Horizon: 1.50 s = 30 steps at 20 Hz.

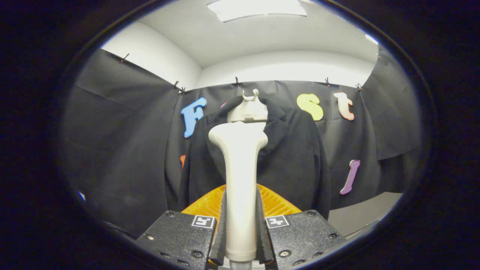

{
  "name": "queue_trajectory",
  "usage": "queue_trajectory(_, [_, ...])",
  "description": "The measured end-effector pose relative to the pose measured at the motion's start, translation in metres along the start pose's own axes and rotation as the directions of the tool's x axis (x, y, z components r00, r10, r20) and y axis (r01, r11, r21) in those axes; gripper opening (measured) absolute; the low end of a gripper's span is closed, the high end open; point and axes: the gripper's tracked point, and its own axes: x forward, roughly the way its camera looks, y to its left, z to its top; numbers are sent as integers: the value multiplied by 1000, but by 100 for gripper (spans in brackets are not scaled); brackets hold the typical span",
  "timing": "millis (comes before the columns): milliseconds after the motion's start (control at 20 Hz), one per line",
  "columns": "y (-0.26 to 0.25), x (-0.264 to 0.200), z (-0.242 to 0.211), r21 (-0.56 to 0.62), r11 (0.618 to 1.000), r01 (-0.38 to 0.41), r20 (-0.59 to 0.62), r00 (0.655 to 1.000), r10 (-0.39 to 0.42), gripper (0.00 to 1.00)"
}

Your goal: Iron the clothes twice with a garment steamer, once on the left side and once on the right side.

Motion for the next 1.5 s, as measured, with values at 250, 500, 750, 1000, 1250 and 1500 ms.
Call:
queue_trajectory(250, [27,55,40,-16,999,-33,114,993,35,36])
queue_trajectory(500, [50,93,56,-16,999,-42,164,986,44,36])
queue_trajectory(750, [67,120,53,-35,999,-34,157,987,39,36])
queue_trajectory(1000, [73,118,28,12,999,-40,107,994,39,36])
queue_trajectory(1250, [65,104,5,27,999,-20,82,996,18,36])
queue_trajectory(1500, [64,89,-16,37,999,-20,49,999,18,36])
